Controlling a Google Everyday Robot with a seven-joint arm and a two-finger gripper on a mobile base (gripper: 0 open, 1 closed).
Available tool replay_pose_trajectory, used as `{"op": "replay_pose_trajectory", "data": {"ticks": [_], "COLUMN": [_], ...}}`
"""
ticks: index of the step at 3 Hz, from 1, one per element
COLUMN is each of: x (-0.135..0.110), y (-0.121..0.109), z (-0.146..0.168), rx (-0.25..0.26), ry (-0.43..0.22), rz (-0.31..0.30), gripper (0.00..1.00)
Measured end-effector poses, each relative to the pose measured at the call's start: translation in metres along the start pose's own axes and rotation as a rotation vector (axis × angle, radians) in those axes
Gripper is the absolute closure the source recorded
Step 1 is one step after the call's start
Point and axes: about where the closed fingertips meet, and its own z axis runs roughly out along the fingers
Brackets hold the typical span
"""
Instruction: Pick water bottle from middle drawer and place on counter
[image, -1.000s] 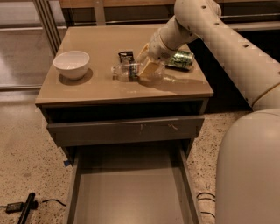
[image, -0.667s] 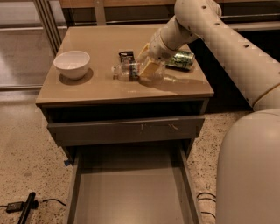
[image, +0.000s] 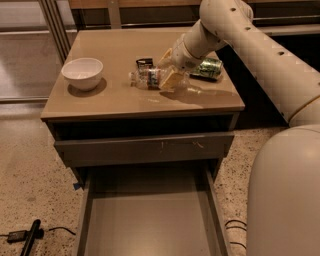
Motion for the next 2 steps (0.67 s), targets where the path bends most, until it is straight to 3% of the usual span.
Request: {"op": "replay_pose_trajectory", "data": {"ticks": [1,2], "x": [0.0000,0.0000], "y": [0.0000,0.0000], "z": [0.0000,0.0000], "rx": [0.000,0.000], "ry": [0.000,0.000], "rz": [0.000,0.000], "gripper": [0.00,0.00]}}
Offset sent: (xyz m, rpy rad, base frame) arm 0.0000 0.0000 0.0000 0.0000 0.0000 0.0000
